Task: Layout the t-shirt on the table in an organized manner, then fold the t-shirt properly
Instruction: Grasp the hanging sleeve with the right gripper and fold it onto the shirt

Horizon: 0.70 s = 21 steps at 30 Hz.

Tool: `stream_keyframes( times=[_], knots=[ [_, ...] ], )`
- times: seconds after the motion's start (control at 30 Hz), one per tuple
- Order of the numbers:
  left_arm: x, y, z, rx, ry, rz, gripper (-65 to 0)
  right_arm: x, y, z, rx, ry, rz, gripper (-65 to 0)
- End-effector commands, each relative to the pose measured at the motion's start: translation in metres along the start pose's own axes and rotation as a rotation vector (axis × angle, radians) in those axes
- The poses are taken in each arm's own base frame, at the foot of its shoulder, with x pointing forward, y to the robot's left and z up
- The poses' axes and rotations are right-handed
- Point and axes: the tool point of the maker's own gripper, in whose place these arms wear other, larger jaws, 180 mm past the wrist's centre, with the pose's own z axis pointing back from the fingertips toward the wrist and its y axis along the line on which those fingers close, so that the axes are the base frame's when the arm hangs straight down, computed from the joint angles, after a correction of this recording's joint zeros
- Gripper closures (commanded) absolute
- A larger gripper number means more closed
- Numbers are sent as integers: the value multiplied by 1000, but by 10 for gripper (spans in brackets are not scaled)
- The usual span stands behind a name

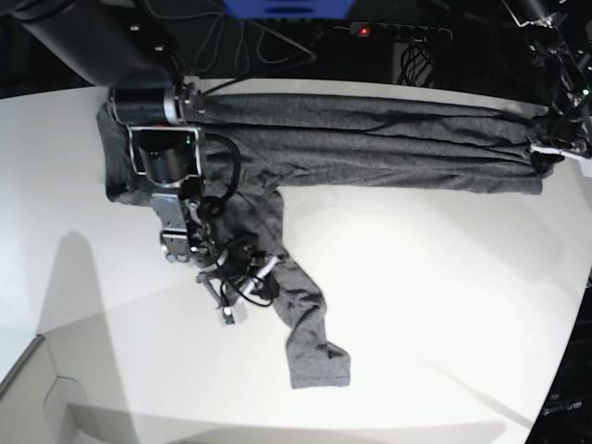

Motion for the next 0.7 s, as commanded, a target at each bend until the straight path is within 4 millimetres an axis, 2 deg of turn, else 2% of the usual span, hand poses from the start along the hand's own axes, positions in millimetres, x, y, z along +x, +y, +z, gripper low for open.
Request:
stream_keyframes(
  times=[0.0, 0.1, 0.17, 0.23, 0.33, 0.5, 0.67],
  knots=[
    [11, 0, 1, -2, -20, -17, -238, 30, 2, -1, 5, -61, 29, 0],
    [8, 0, 1, -2, 2, -15, -238, 55, 8, 4, 4, -126, 63, 0],
    [3, 0, 1, -1, 35, -12, -238, 61, 16, 9, 6, -147, 84, 0],
    [2, 0, 1, -2, 45, -13, -238, 73, 23, 22, -2, -172, 123, 0],
    [8, -4, -2, -8, 35, -11, -238, 84, 45, 39, 1, -205, 166, 0],
    [9, -4, -2, -9, 35, -10, -238, 73, 103, 69, 61, -223, 284, 0],
    [13, -5, -1, -11, 25, -17, -238, 55, 170, 96, 175, -249, 366, 0]
  ],
)
